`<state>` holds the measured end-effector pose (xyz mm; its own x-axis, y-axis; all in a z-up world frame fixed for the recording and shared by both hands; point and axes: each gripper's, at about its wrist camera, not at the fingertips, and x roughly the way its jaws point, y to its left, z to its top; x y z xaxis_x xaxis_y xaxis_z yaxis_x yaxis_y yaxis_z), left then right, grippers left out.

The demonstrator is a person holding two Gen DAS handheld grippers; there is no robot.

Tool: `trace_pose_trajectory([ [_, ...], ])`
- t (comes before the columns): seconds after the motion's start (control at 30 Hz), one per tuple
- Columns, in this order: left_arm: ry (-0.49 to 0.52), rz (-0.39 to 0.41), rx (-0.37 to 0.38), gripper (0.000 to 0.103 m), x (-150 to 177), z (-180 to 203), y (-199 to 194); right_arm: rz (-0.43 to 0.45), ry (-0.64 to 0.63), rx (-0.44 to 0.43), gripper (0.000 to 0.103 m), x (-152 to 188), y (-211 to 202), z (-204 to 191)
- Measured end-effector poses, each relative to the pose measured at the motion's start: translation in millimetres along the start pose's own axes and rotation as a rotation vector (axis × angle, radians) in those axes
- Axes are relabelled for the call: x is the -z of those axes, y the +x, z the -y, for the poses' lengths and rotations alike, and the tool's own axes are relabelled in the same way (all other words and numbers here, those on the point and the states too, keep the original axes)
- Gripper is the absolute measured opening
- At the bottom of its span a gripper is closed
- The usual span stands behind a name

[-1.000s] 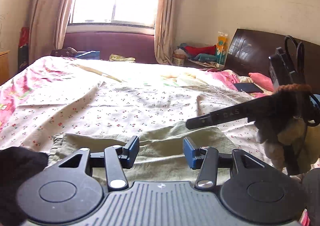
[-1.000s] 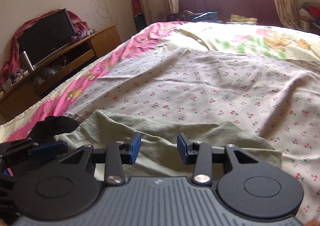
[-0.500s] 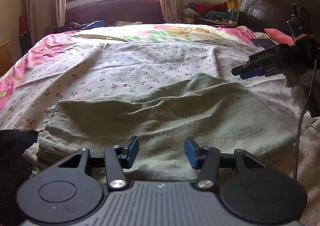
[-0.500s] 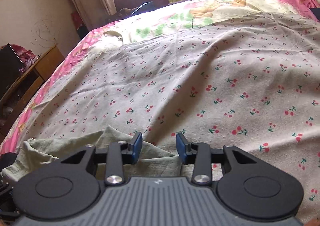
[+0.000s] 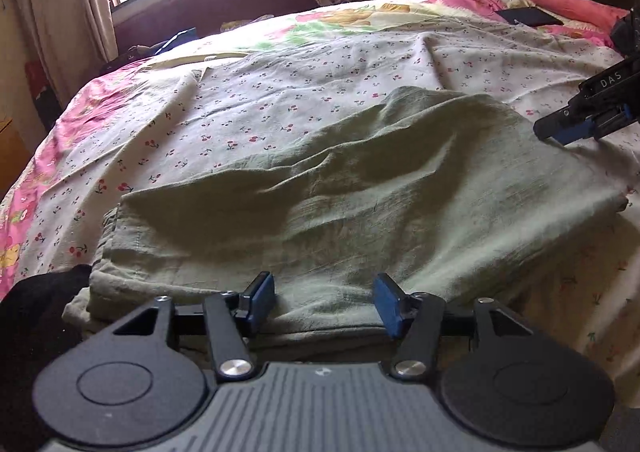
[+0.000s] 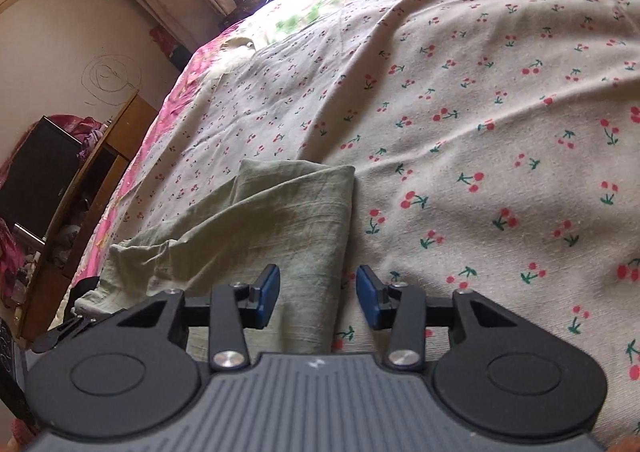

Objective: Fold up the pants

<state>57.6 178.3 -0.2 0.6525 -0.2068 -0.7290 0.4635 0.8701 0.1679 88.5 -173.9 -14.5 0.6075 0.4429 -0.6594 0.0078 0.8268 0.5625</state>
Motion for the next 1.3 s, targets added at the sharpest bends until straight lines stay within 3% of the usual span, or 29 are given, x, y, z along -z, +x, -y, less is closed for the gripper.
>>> trace_pose_trajectory([
  [0.2, -0.015, 0.044, -0.014, 0.069, -8, -3, -9, -0.069, 0.111, -0.123, 0.046, 3, -3, 19],
  [0.33, 0.04, -0.038, -0.078, 0.071, -3, -9, 2, -0.105, 0.114, -0.166, 0.046, 4, 8, 22],
  [0.53, 0.047, -0.004, -0.087, 0.072, -11, -9, -7, -0.108, 0.171, -0.259, 0.045, 6, 17, 28],
  [0.73, 0.053, 0.041, -0.021, 0.072, -30, 2, -9, -0.131, 0.203, -0.316, 0.042, -1, 30, 32],
  [0.87, 0.057, 0.054, 0.01, 0.072, -39, 12, 6, -0.114, 0.23, -0.359, 0.041, -2, 39, 23],
  [0.97, 0.082, 0.06, 0.032, 0.072, -48, 19, 19, -0.15, 0.217, -0.379, 0.039, 1, 52, 12],
  [1.1, 0.07, 0.048, 0.056, 0.072, -57, 19, 42, -0.123, 0.279, -0.392, 0.035, 3, 62, 17],
  [1.2, 0.059, 0.042, 0.061, 0.072, -66, 25, 51, -0.111, 0.31, -0.331, 0.007, 1, 65, 20],
  [1.3, 0.104, 0.032, 0.093, 0.072, -73, 41, 54, -0.086, 0.382, -0.367, 0.005, 0, 55, 32],
])
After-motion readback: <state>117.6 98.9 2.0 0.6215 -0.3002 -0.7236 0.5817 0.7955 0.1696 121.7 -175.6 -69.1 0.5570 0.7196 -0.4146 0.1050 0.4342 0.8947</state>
